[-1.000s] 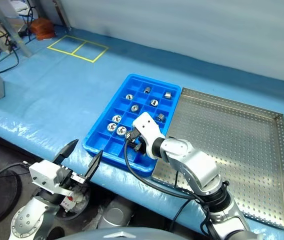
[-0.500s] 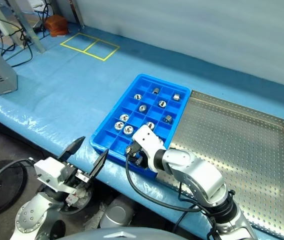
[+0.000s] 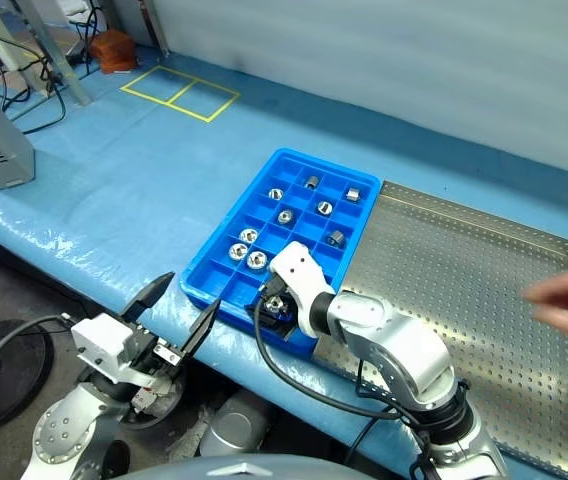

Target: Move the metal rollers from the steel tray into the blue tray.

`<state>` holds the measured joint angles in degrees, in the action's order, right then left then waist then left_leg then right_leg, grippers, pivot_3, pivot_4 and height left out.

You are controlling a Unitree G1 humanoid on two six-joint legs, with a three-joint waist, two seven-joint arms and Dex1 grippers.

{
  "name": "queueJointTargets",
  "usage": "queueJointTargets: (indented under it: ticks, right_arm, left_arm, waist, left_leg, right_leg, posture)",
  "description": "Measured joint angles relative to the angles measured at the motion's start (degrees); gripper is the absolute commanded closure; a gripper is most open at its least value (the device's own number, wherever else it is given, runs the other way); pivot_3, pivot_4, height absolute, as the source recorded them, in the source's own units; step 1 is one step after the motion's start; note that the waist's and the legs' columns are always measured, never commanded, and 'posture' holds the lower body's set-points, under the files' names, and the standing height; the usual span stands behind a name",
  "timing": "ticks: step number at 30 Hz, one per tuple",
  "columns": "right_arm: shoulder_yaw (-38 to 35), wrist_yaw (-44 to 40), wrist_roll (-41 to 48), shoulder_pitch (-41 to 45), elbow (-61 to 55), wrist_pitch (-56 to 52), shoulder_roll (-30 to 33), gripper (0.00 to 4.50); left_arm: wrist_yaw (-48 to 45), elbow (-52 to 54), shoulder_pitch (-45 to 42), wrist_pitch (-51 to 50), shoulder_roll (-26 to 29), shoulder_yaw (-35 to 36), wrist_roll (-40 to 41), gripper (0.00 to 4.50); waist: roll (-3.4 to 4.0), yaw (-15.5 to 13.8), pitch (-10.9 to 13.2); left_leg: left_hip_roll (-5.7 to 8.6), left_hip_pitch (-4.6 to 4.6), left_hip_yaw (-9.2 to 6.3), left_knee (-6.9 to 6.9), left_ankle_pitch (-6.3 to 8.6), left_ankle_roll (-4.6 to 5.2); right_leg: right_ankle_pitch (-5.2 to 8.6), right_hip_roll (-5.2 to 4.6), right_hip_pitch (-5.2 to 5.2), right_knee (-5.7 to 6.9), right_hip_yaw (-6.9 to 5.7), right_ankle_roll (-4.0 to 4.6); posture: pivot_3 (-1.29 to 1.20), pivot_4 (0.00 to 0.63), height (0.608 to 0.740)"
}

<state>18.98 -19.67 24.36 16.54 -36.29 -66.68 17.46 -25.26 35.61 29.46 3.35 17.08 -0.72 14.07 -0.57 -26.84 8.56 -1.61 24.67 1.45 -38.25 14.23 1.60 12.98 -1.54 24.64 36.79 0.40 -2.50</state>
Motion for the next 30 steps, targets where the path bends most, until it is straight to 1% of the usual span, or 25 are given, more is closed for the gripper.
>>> queueJointTargets:
  ticks: [30]
  right_arm:
    - [-0.8,0.4,0.0,-1.1,0.0,0.0,-0.1,0.59]
  left_arm:
    - [-2.1,-2.9,-1.7,0.0,0.7,-0.6,0.0,0.00]
  waist:
    - [-0.06,0.1,-0.1]
  left_leg:
    - [0.00,-0.01,-0.01,-0.02,-0.01,-0.01]
  right_leg:
    - [0.00,0.02,-0.03,0.04,-0.01,0.01]
  posture:
    - [0.48,0.150,0.740]
